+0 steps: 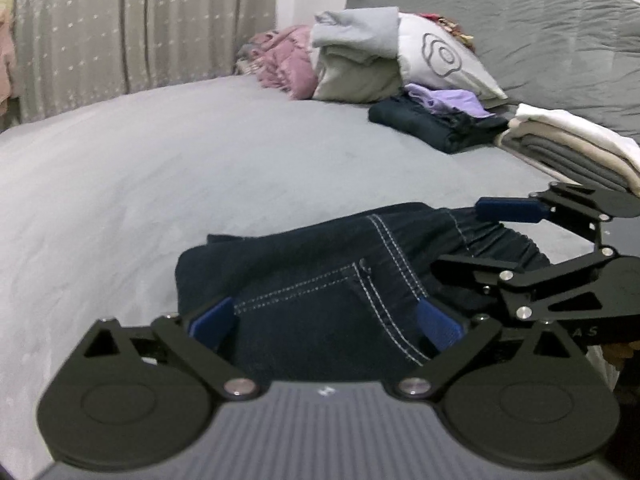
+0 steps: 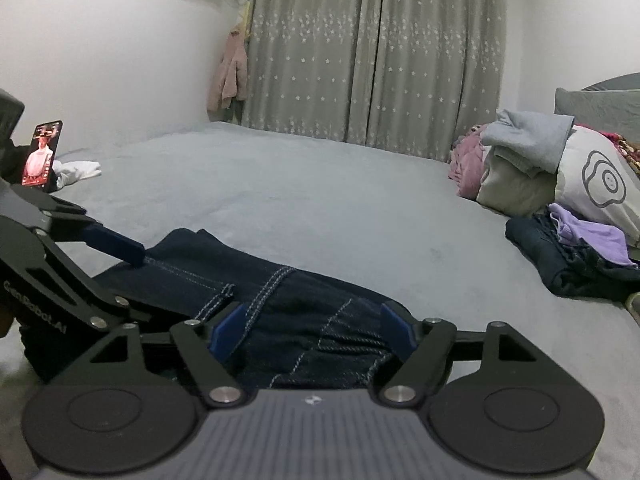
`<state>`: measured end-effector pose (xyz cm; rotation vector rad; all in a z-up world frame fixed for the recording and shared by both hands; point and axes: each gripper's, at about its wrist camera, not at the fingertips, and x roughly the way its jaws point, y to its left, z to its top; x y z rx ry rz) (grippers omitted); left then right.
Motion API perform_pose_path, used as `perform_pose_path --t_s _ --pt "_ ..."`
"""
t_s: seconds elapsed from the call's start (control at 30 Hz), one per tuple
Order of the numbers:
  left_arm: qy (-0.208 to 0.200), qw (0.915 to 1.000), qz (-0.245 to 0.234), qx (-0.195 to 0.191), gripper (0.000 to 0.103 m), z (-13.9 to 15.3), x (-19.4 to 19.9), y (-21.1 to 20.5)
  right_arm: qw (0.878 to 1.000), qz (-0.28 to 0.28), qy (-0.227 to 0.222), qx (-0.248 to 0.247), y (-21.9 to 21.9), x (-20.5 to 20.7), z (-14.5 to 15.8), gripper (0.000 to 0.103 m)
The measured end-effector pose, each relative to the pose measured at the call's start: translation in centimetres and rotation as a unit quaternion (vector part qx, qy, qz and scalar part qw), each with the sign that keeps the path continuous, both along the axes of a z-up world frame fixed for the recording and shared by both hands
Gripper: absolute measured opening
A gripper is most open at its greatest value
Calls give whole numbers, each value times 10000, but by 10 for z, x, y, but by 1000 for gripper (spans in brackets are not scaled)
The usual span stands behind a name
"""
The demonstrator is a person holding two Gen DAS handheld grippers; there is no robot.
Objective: Fold clothes
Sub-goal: 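Release the jeans and withdraw both grippers from the folded stack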
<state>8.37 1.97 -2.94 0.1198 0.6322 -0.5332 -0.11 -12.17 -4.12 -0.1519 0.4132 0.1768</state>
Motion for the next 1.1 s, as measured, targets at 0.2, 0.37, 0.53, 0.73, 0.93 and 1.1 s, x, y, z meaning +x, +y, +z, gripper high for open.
perform_pose_path --t_s 0.2,0.37,0.53,0.73,0.93,1.1 --pt "106 9994 303 114 102 3 -4 -3 9998 -184 45 -27 -2 -4 4 77" --pt "194 9985 501 88 102 10 -7 -4 9993 -318 164 -47 -2 -6 11 77" --pt "435 9941 995 34 103 21 -9 -2 9974 -539 487 -11 -1 -7 22 81" --pt "814 9857 1477 -30 103 35 -22 -4 9891 -835 1213 46 7 -20 30 84" --pt "1123 9775 1785 62 103 37 -44 -6 9762 -1096 1866 124 12 -49 31 85" --pt "1278 9713 1951 467 103 31 -78 -16 9681 -1240 2178 -23 5 -80 29 89"
